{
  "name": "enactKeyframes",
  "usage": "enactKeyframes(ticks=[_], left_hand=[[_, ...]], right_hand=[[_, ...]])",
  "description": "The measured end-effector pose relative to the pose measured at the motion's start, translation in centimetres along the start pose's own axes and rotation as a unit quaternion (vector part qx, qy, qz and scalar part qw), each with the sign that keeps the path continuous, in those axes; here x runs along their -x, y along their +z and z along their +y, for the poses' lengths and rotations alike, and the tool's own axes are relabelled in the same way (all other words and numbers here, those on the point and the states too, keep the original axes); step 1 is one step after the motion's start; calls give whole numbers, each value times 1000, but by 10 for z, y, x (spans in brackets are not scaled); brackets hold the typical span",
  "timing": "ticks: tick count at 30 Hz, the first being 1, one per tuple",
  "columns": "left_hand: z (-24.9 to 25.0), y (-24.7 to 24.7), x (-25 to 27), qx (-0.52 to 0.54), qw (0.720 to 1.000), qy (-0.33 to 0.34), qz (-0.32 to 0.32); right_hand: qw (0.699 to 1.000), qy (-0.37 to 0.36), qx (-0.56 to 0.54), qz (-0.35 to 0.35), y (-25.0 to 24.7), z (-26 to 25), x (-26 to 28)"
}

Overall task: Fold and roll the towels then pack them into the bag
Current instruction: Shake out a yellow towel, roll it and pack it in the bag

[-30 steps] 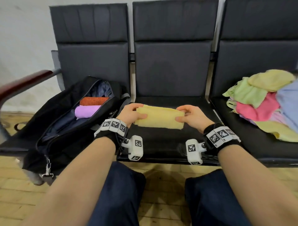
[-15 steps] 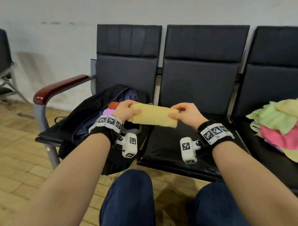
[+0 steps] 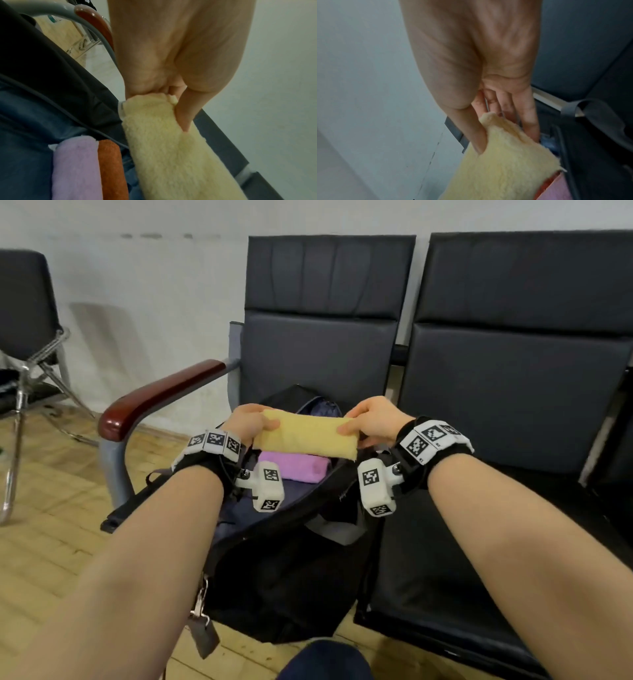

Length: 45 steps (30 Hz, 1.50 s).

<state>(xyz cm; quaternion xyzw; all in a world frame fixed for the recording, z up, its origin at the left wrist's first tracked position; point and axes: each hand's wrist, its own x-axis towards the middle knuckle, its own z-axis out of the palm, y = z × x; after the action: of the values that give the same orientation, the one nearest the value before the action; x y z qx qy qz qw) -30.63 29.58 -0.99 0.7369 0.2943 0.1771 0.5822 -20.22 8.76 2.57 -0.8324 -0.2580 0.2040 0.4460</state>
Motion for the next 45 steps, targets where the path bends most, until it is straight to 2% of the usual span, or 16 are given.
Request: enactKeyframes(ticks=[4,9,16,20,26,30,33,38,42,45], left_hand=[[-19,-18,-44,-55,998,-39,6],[-60,-30,-85,-160,983,-91,17],[-115,-15,-122,-158,979,-123,-27],[-132,3,-132,-178,974,-125,-60],[-138,16,-140,-156,980,-116,-44],[-149,16,-143,-150,983,-106,-27],[-153,15,-141,-180,979,-84,-42],[-143,9,-137,-236,969,-49,-47],[-142,11,-130,-341,939,-42,-9],[-135,9,-126,-405,913,-43,-14]], right_hand=[[997,69,31,-30,36,-4,-54],[986,116,108,-59,84,8,-109],[963,179,181,-88,126,63,-156],[954,189,213,-92,124,67,-150],[941,167,276,-105,120,67,-150],[945,134,291,-62,124,76,-150],[950,141,274,-50,127,79,-151],[952,163,251,-71,128,84,-158],[949,164,263,-57,127,82,-157],[938,154,301,-72,120,68,-145]])
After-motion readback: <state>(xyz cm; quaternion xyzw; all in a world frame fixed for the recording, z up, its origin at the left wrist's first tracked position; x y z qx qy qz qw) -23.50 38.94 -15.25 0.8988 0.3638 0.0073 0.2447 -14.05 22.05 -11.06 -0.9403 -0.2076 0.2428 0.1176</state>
